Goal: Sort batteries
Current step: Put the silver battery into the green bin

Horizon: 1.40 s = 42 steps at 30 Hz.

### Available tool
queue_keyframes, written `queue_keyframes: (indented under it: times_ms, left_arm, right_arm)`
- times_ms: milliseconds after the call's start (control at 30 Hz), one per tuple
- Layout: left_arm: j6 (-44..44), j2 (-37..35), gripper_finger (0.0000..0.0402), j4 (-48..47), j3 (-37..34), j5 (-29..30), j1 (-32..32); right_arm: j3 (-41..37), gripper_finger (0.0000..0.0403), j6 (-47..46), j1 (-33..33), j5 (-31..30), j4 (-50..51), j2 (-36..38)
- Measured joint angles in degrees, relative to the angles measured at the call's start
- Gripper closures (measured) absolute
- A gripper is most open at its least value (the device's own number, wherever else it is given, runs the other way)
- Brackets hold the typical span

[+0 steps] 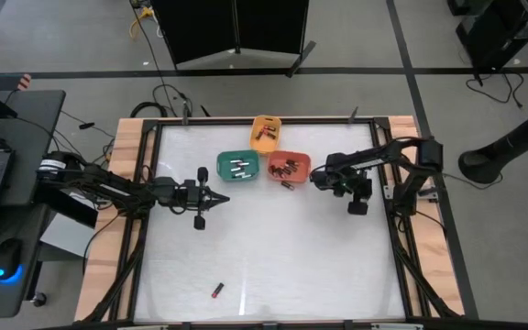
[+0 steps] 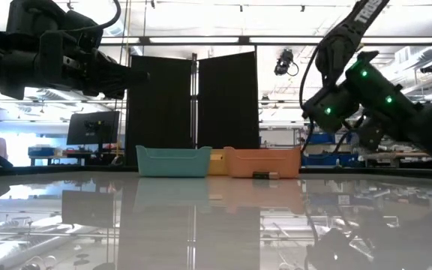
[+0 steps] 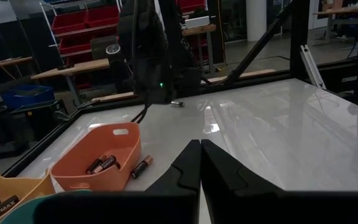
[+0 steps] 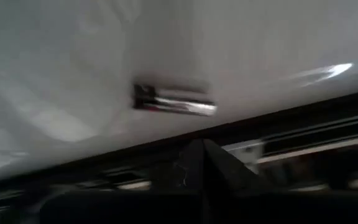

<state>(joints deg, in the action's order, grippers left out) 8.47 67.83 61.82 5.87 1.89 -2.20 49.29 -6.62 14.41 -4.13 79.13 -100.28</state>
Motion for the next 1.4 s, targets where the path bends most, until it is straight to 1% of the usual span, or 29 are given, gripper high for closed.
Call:
queue_keyframes:
  times_ms: [67,167,367,500,600,700,833,1000,1167,1367,1400]
  left_arm:
    - [0.0,0.0,0.0385,-0.03,0.0,0.0,0.0]
    - [0.0,0.0,0.0385,-0.02,0.0,0.0,0.02]
    - [0.02,0.0,0.0385,0.02,0.0,0.0,0.01]
    - [0.07,0.0,0.0385,0.02,0.0,0.0,0.0]
    - [0.09,0.0,0.0385,-0.01,0.0,0.0,0.0]
    - [0.13,0.0,0.0385,-0.25,0.0,0.01,0.02]
    - [0.15,0.0,0.0385,-0.39,0.0,0.0,0.0]
    - [0.17,0.0,0.0385,-0.39,0.0,0.01,0.01]
    - [0.25,0.0,0.0385,0.01,0.0,0.02,0.01]
    - [0.26,0.0,0.0385,0.02,0.0,0.02,0.02]
    - [0.26,0.0,0.0385,0.03,0.0,0.02,0.02]
  right_arm:
    - [-0.21,0.0382,3.79,-0.7,-3.56,0.0,1.07]
    - [-0.21,0.0358,7.36,-1.77,-6.57,-0.29,2.13]
    - [-0.21,0.028,12.82,-4.46,-7.29,-5.0,2.74]
    - [-0.21,0.0233,14.89,-6.84,-9.02,-8.75,2.74]
    - [-0.21,0.0211,16.59,-7.91,-9.34,-10.69,2.74]
    - [-0.41,0.0203,17.62,-8.09,-9.34,-12.32,2.74]
    - [-1.7,0.0211,18.84,-7.83,-10.19,-15.42,2.74]
    - [-2.68,0.0239,20.09,-7.78,-10.33,-18.34,2.92]
    - [-2.68,0.0278,18.29,-7.18,-8.95,-18.27,2.92]
    - [-2.68,0.0345,15.07,-7.25,-8.01,-18.13,2.93]
    - [-2.68,0.0347,14.25,-7.39,-8.01,-18.08,3.1]
